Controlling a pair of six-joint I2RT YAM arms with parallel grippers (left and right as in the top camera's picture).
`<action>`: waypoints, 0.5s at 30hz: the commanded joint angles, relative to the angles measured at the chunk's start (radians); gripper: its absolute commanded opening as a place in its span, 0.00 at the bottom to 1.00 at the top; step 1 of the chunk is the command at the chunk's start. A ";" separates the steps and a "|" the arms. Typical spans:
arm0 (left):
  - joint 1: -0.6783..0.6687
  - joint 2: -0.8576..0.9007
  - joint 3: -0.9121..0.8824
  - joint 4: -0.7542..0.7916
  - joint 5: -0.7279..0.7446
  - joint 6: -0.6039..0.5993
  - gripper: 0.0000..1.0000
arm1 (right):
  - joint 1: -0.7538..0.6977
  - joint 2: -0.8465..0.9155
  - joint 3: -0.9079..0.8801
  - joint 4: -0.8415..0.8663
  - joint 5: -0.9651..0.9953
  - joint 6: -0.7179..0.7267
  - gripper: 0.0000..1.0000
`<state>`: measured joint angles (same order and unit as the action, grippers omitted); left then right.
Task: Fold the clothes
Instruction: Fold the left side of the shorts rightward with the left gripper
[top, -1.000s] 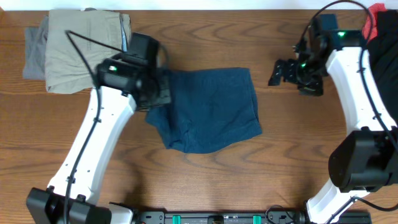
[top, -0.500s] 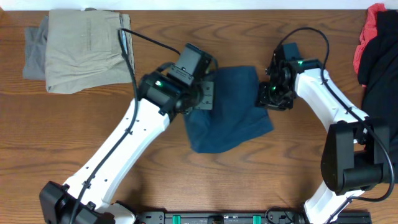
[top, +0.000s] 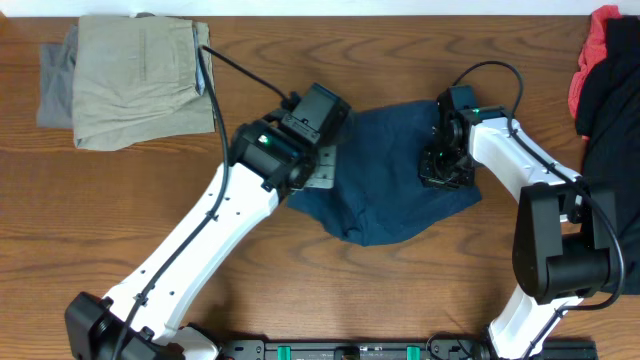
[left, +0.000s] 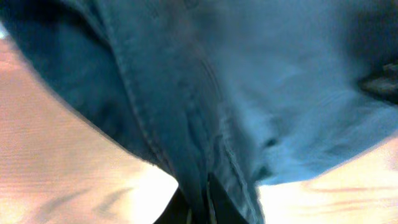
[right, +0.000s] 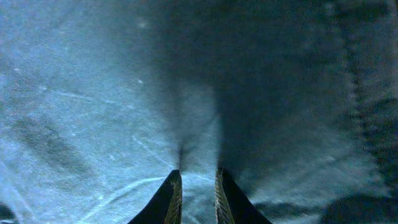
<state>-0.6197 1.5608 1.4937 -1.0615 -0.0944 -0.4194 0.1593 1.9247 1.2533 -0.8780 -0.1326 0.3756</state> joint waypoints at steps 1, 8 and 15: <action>0.050 -0.060 0.053 -0.055 -0.163 -0.011 0.06 | -0.006 0.008 -0.003 -0.005 0.031 0.004 0.18; 0.153 -0.124 0.127 -0.149 -0.194 0.079 0.06 | -0.006 0.008 0.030 -0.053 0.019 -0.020 0.29; 0.195 -0.134 0.175 -0.180 -0.204 0.093 0.06 | 0.001 0.008 0.071 -0.082 -0.065 -0.073 0.39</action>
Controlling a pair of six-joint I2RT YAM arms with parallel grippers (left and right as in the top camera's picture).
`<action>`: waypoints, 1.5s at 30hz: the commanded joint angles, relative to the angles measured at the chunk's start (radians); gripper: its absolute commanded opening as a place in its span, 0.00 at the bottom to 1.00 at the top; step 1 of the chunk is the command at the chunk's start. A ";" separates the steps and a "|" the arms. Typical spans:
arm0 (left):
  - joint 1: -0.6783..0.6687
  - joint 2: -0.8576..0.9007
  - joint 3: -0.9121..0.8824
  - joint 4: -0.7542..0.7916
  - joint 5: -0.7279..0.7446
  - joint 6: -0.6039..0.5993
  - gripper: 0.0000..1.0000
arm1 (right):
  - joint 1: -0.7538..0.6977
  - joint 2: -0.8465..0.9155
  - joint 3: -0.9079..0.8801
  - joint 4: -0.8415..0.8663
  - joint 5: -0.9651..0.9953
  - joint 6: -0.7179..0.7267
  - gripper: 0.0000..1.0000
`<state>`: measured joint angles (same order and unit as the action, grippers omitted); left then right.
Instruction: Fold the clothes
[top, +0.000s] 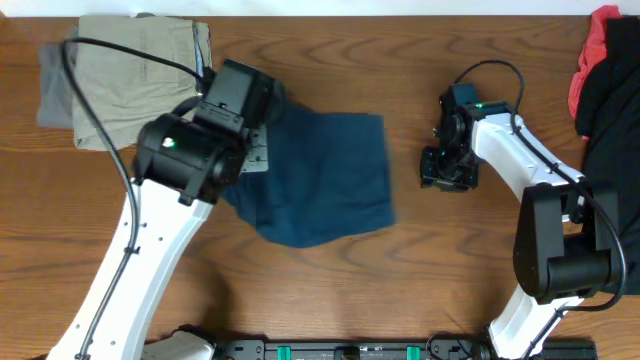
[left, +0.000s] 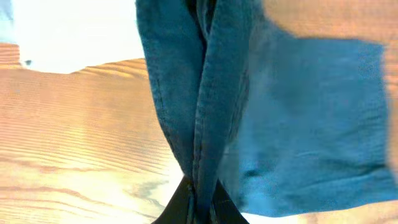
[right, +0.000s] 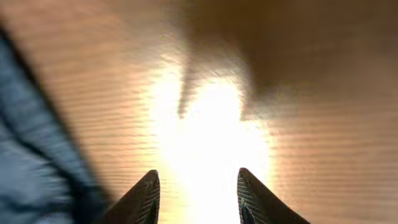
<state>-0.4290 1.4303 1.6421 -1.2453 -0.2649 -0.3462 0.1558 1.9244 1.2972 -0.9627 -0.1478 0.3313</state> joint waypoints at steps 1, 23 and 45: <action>0.003 -0.001 0.026 0.004 -0.031 0.020 0.06 | 0.008 0.008 0.027 0.008 -0.066 -0.029 0.39; -0.092 0.243 0.024 0.143 0.281 -0.018 0.06 | 0.178 0.130 0.018 0.177 -0.148 0.091 0.11; -0.219 0.441 0.000 0.272 0.337 -0.105 0.06 | 0.231 0.182 0.018 0.219 -0.201 0.117 0.12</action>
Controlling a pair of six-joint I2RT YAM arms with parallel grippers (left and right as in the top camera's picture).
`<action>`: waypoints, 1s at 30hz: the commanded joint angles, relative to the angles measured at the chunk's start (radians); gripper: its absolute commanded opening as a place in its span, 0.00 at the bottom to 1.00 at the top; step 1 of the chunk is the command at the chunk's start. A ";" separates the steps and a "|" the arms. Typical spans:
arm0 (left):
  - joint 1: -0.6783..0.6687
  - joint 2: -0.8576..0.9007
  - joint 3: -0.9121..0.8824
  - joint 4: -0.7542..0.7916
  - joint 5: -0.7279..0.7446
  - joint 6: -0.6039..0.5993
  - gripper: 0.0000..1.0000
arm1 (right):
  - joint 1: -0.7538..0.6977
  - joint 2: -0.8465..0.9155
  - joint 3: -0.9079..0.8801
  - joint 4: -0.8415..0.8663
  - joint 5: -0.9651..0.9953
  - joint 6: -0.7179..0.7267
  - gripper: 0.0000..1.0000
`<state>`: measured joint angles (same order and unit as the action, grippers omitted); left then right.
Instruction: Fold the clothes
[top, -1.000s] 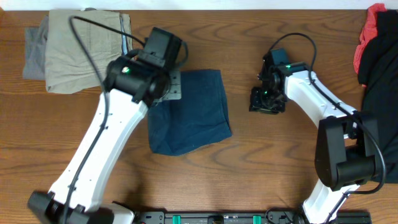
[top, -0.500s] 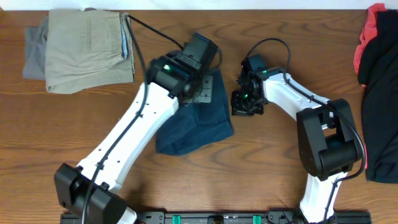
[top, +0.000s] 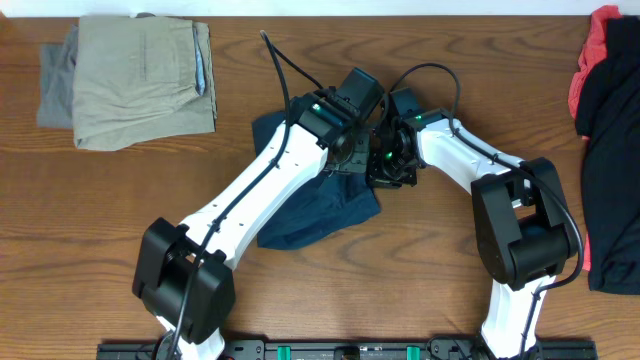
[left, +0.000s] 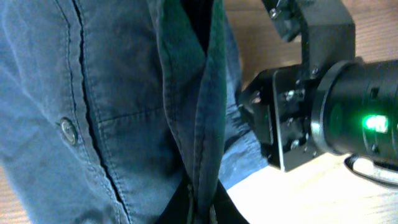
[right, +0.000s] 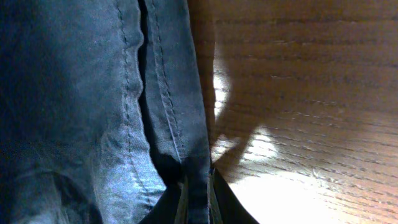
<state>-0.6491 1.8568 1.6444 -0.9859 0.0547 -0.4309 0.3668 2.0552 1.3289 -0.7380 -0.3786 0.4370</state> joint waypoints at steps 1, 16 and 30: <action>0.002 0.022 -0.003 0.020 0.017 -0.020 0.06 | 0.020 0.051 -0.014 -0.009 0.030 0.012 0.13; 0.069 0.030 -0.002 0.030 0.009 -0.012 0.58 | -0.077 0.028 0.103 -0.222 0.034 -0.044 0.11; 0.300 0.012 -0.055 -0.124 0.043 -0.008 0.48 | -0.185 -0.032 0.310 -0.532 -0.152 -0.354 0.13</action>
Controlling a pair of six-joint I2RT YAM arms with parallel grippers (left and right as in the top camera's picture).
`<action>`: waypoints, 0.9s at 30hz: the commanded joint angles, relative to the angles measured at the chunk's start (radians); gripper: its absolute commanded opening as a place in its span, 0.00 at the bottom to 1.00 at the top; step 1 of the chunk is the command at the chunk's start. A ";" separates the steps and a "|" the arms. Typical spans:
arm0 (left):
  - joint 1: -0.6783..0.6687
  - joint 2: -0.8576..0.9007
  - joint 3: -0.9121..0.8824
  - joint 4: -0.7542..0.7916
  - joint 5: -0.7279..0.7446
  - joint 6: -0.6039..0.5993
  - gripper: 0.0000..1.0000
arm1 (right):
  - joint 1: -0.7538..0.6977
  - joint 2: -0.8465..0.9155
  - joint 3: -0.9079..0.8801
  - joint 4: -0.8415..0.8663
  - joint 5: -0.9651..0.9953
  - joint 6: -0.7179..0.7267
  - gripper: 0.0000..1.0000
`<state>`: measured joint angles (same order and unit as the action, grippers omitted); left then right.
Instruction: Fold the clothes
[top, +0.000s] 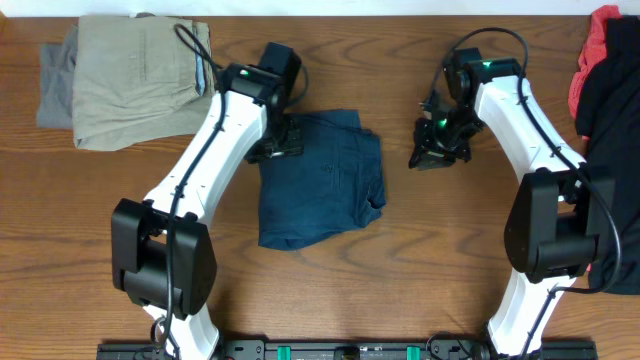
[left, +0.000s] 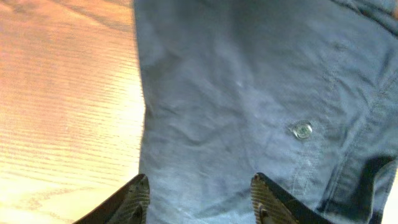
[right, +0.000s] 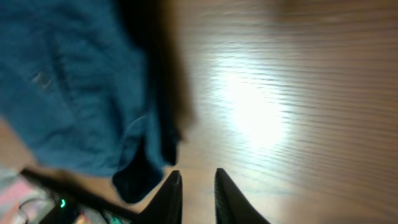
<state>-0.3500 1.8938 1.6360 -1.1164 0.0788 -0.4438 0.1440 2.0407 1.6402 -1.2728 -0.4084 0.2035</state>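
A dark blue buttoned garment (top: 325, 185) lies folded in a rough rectangle on the wooden table, its right edge a little bunched. My left gripper (top: 278, 140) hovers at the garment's upper left corner. In the left wrist view it (left: 202, 199) stands wide open over the blue cloth (left: 249, 93), nothing between the fingers. My right gripper (top: 428, 158) hangs over bare wood to the right of the garment. Its wrist view shows it (right: 198, 196) narrowly open with only wood in the gap, and the blue cloth (right: 68, 93) off to the left.
Folded khaki trousers (top: 140, 75) lie on a grey garment (top: 55, 85) at the back left. A heap of red (top: 595, 50) and black clothes (top: 610, 150) lies along the right edge. The table's front rail (top: 360, 350) runs along the bottom.
Both grippers were shut on the blue garment's edge at mid table. Both have let go; the garment lies folded, the left gripper is open at its upper left, the right stands off to the right.
The blue garment lay crumpled, my left gripper shut on its left edge and the right down on its right side. Then the left held it further left while the right was open over wood. Later both pinched its edge at centre. Now it lies folded and released.
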 joint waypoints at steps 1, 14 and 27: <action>0.000 -0.025 -0.064 0.016 0.020 0.004 0.45 | 0.052 -0.018 -0.006 0.006 -0.142 -0.136 0.11; -0.001 -0.024 -0.309 0.200 0.069 0.005 0.23 | 0.271 -0.008 -0.147 0.151 -0.171 -0.163 0.17; 0.007 -0.042 -0.388 0.187 -0.072 0.006 0.06 | 0.260 -0.017 -0.285 0.168 0.155 0.051 0.01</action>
<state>-0.3527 1.8847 1.2514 -0.9089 0.0628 -0.4423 0.4149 2.0399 1.3338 -1.0916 -0.3412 0.1955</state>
